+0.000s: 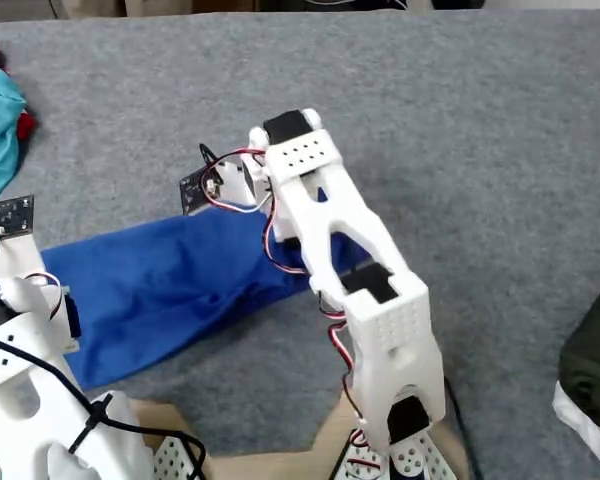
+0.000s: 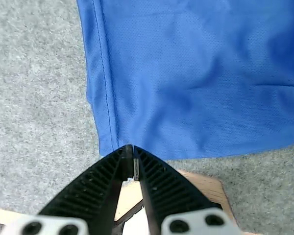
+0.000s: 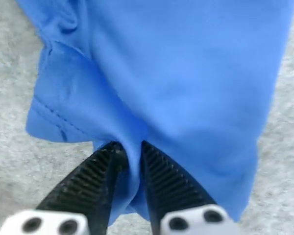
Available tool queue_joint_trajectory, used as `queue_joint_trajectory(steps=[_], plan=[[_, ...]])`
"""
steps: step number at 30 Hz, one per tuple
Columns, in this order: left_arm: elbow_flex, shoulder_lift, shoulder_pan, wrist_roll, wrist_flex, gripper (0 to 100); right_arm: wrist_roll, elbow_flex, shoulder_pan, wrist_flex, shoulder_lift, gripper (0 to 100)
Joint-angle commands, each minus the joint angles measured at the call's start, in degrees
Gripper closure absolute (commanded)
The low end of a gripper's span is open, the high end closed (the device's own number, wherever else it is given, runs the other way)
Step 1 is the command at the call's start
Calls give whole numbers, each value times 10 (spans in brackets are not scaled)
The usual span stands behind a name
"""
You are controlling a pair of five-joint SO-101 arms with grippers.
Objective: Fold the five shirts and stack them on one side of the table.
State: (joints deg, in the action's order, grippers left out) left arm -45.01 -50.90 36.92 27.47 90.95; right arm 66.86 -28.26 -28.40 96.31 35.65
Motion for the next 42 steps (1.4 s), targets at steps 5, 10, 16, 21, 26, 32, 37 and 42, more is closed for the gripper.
queue_joint_trajectory(steps=[5, 10, 16, 21, 26, 32, 37, 42], plan=[[24, -9, 8, -2, 4, 981, 5, -56, -12, 3, 13, 910], [24, -9, 8, -3, 4, 981, 1, -72, -11, 3, 11, 680], [24, -9, 8, -4, 4, 981, -3, -120, -10, 51, 9, 712], [24, -9, 8, -4, 4, 981, -43, -119, -2, 60, -32, 822], [24, -9, 7, -3, 4, 981, -46, 22, -2, 57, -109, 943], [24, -9, 3, -3, 1, 981, -47, 184, 0, -29, -152, 773], [23, -9, 5, -3, 1, 981, -47, 224, 0, -91, -135, 702], [23, -9, 6, -3, 4, 981, -47, 222, 9, -117, -105, 785]])
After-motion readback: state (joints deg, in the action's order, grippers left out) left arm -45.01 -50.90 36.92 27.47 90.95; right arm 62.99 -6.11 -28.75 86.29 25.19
